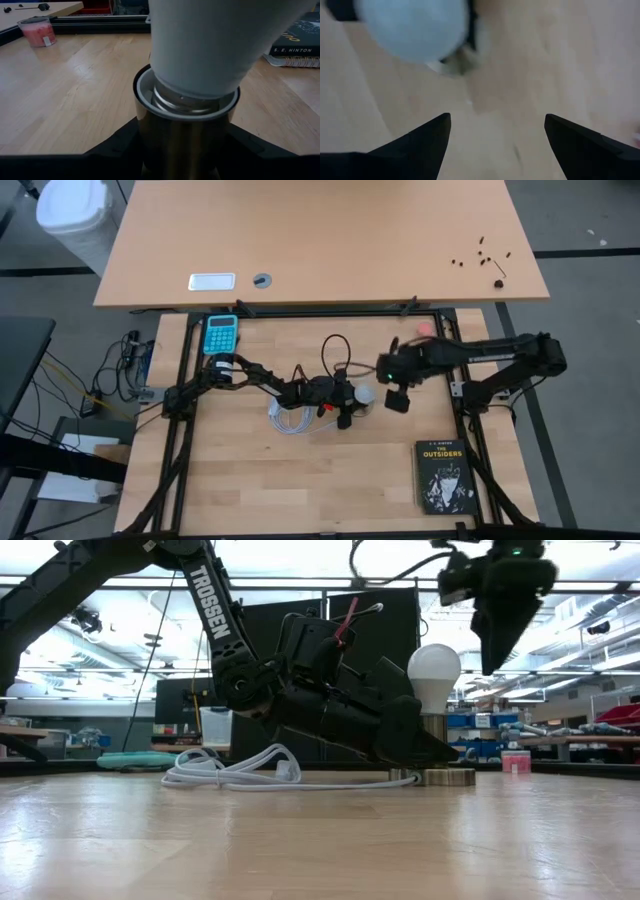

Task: Screw lightbulb
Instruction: Insert the lightbulb into the lamp

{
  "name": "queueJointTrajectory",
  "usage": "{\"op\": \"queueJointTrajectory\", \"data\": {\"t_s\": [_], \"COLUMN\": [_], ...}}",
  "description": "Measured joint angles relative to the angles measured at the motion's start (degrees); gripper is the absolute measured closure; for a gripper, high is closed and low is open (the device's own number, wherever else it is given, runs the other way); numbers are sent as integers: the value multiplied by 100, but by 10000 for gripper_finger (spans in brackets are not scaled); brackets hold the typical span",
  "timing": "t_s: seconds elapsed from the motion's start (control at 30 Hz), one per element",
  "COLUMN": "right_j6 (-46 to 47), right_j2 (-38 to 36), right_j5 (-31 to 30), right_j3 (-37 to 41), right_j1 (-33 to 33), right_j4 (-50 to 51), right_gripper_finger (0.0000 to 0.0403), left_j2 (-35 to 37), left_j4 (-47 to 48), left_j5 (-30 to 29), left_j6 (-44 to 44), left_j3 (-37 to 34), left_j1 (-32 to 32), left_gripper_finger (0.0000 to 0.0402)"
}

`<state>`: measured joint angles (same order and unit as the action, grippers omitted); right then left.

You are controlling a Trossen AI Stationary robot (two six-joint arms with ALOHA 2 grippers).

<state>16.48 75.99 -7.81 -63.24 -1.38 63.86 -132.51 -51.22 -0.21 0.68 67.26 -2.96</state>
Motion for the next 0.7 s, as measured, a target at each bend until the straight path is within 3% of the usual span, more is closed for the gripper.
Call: {"op": "queueJointTrajectory", "data": {"t_s": [0.17,0.37,0.53,0.7], "right_j6": [159,88,-370,-893], "right_j2": [-607,-978,-782,-568], "right_j5": [-85,-917,-965,-1019], "right_j3": [1371,2769,3392,3489], "right_j1": [573,846,802,732], "right_j4": [-2277,-4482,-6081,-6803], "right_gripper_finger": [70,70,70,70], "left_j2": [-2,-2,-9,-9], "left_j4": [-11,-13,-57,-61], "left_j5": [-2,0,4,4], "left_j6": [1,-75,-90,-119], "left_j3": [-2,-2,-4,-4], "left_j1": [6,13,13,13], "left_gripper_finger": [208,208,208,208]}}
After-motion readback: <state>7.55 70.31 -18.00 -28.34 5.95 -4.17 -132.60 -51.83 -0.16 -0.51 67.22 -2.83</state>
